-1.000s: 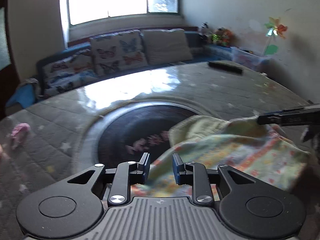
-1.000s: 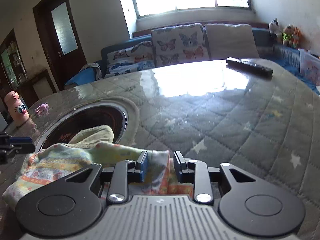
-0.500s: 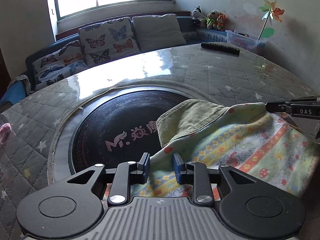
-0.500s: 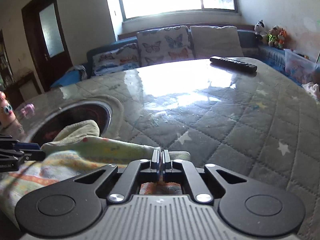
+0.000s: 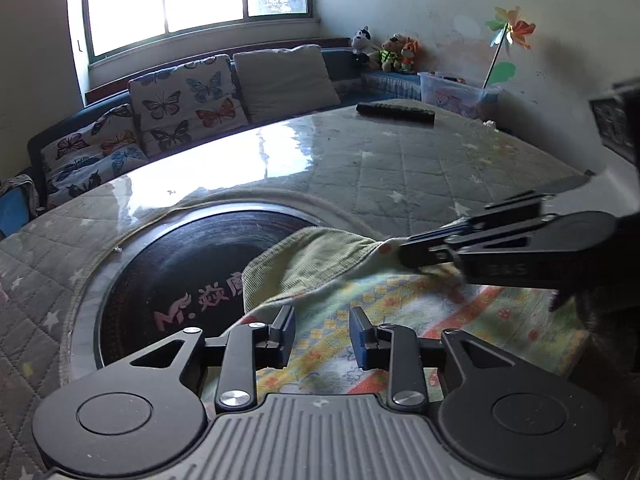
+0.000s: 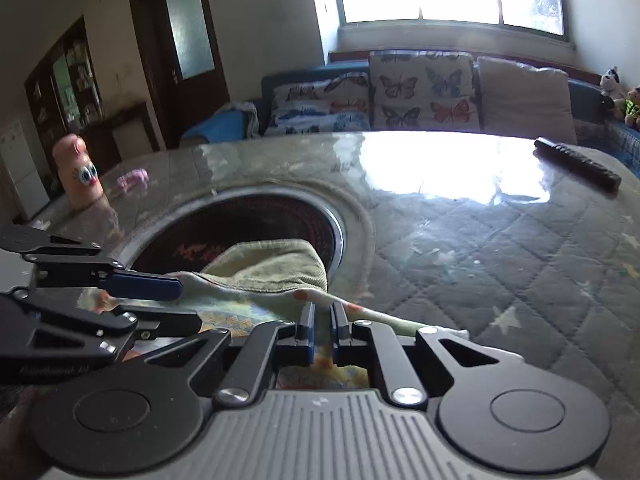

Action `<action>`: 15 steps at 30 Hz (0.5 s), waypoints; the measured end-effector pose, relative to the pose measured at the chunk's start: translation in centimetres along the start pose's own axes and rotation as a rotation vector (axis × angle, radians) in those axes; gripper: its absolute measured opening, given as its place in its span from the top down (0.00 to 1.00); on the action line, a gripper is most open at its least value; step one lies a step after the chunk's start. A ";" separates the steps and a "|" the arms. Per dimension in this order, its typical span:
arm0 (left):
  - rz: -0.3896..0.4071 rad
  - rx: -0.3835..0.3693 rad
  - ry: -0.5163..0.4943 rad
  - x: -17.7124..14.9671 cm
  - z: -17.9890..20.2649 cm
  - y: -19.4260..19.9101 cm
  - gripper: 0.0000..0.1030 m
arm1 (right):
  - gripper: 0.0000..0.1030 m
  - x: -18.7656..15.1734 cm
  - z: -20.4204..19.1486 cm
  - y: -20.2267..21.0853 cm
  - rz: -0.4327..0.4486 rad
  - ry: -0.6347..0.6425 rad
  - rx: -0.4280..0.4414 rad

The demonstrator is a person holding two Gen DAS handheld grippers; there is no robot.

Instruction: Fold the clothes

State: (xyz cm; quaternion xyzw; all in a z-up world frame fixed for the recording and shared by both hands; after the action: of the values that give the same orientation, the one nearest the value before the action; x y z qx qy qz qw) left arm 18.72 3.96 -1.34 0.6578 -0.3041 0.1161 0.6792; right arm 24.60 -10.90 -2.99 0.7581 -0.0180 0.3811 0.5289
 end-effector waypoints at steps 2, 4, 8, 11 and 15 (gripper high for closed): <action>-0.014 0.012 0.005 -0.2 -0.2 -0.6 0.66 | 0.92 0.4 0.3 -1.2 -0.013 -0.021 -0.007; -0.014 0.017 0.017 -0.3 -0.5 -0.7 0.62 | 0.92 0.6 0.4 -1.0 -0.011 -0.032 -0.003; 0.007 0.028 0.029 -1.0 -0.9 0.4 0.46 | 0.85 0.6 -0.2 0.6 0.018 -0.006 0.007; 0.011 0.041 0.043 -2.1 -1.0 1.1 0.42 | 0.74 -0.1 -1.4 1.7 0.025 0.058 0.023; 0.018 0.092 0.064 -3.8 -0.8 2.1 0.41 | 0.70 -1.3 -3.6 2.5 0.030 0.158 0.033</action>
State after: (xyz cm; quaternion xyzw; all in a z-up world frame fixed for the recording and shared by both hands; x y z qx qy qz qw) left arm 14.71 5.89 -1.69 0.6815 -0.2825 0.1569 0.6566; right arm 20.61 -9.59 -1.28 0.7338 0.0188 0.4480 0.5103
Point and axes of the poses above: each gripper's, at about its wrist camera, not at the fingertips, and y roughly against the way its jaws point, z to its right, x to its top, the point moved 2 cm from there along -y, roughly the way its jaws point, and after that the axes turned 14 degrees about -z, right-handed, at the moved point
